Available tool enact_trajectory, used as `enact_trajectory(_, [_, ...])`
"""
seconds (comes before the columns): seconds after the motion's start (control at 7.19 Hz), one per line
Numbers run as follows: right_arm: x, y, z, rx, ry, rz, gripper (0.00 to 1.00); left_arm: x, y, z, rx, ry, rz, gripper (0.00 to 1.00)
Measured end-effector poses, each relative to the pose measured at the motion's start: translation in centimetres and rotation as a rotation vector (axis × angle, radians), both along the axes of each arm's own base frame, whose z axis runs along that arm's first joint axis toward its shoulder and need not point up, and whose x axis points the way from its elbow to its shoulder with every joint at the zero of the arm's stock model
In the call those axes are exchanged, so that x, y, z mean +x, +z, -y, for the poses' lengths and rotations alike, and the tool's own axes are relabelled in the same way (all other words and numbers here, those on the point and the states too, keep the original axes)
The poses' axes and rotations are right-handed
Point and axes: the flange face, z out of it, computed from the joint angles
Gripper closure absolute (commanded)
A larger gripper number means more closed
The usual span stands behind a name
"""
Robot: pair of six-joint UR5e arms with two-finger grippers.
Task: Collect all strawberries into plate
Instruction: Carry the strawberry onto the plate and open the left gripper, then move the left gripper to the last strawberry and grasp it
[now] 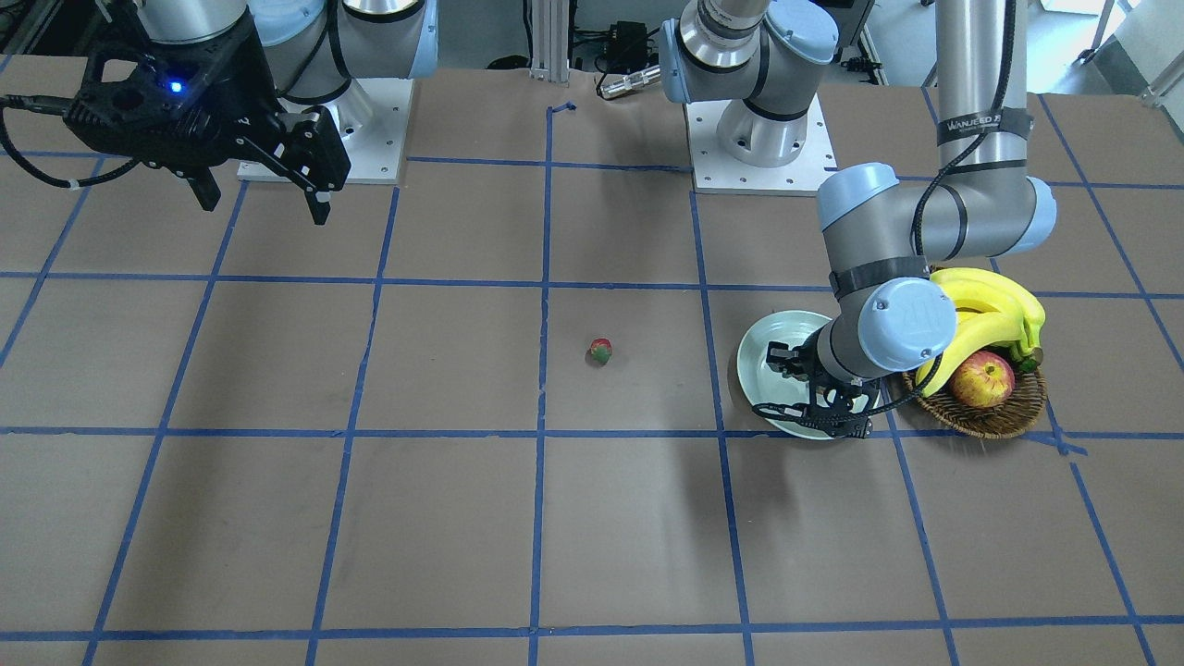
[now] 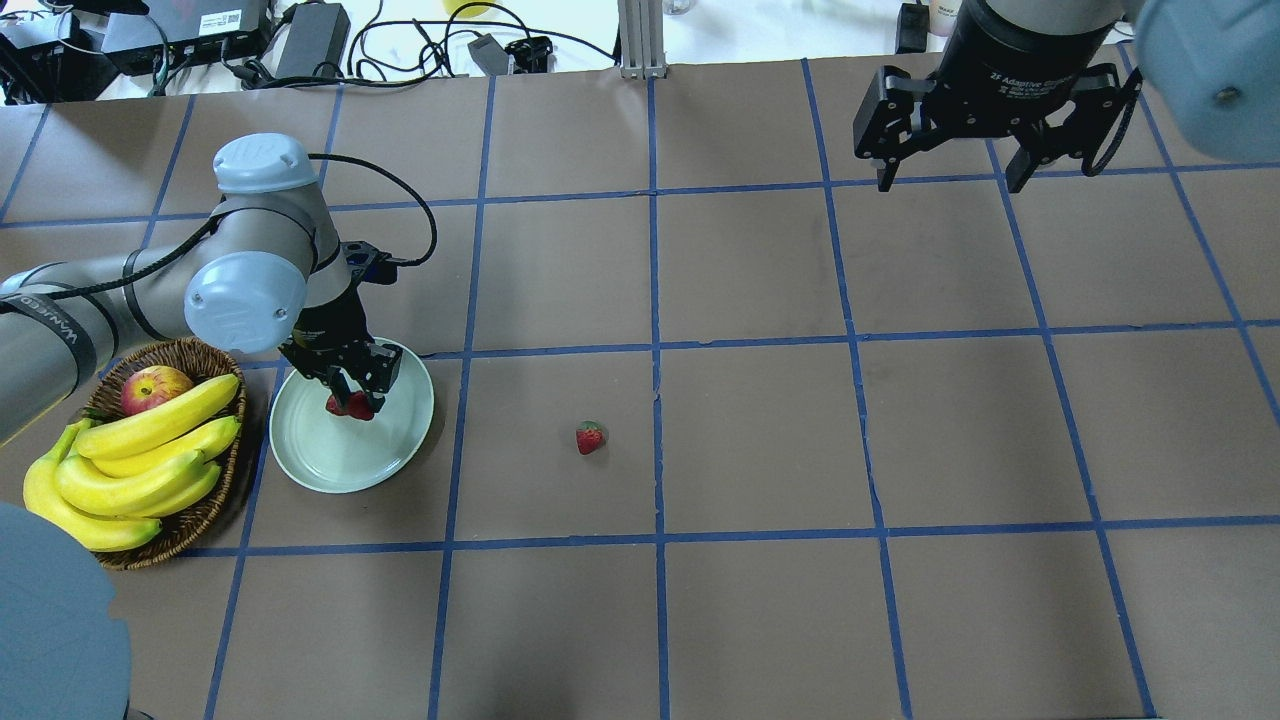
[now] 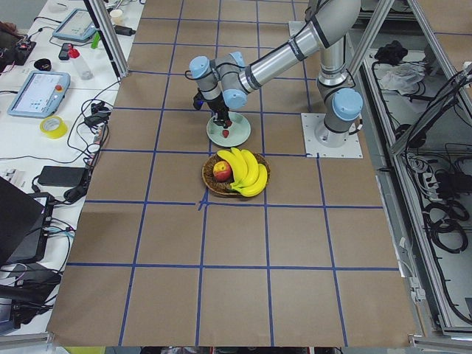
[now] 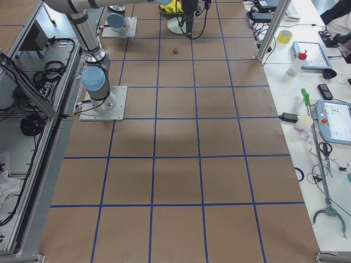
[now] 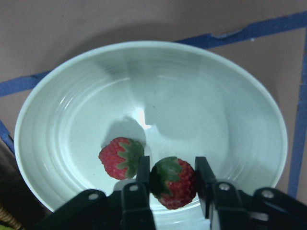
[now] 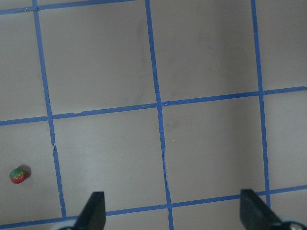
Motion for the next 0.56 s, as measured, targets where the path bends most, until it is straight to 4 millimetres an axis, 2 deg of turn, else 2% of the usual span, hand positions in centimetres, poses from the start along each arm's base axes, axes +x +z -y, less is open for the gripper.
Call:
enact_trajectory(0.28, [0.0,0.0,0.0,0.000,0.000,0.000,0.00,-0.1,1.5,0.8,-0.032,0.007,0.008,0.00])
enact_trajectory(0.42, [0.0,0.0,0.0,0.000,0.000,0.000,0.00,-0.9,3.2,1.6,-0.061,0.044,0.008,0.00])
enact_trajectory(0.56, [0.0,0.0,0.0,0.000,0.000,0.000,0.00,-3.0,4.8,1.9,-0.082,0.152,-0.006,0.00])
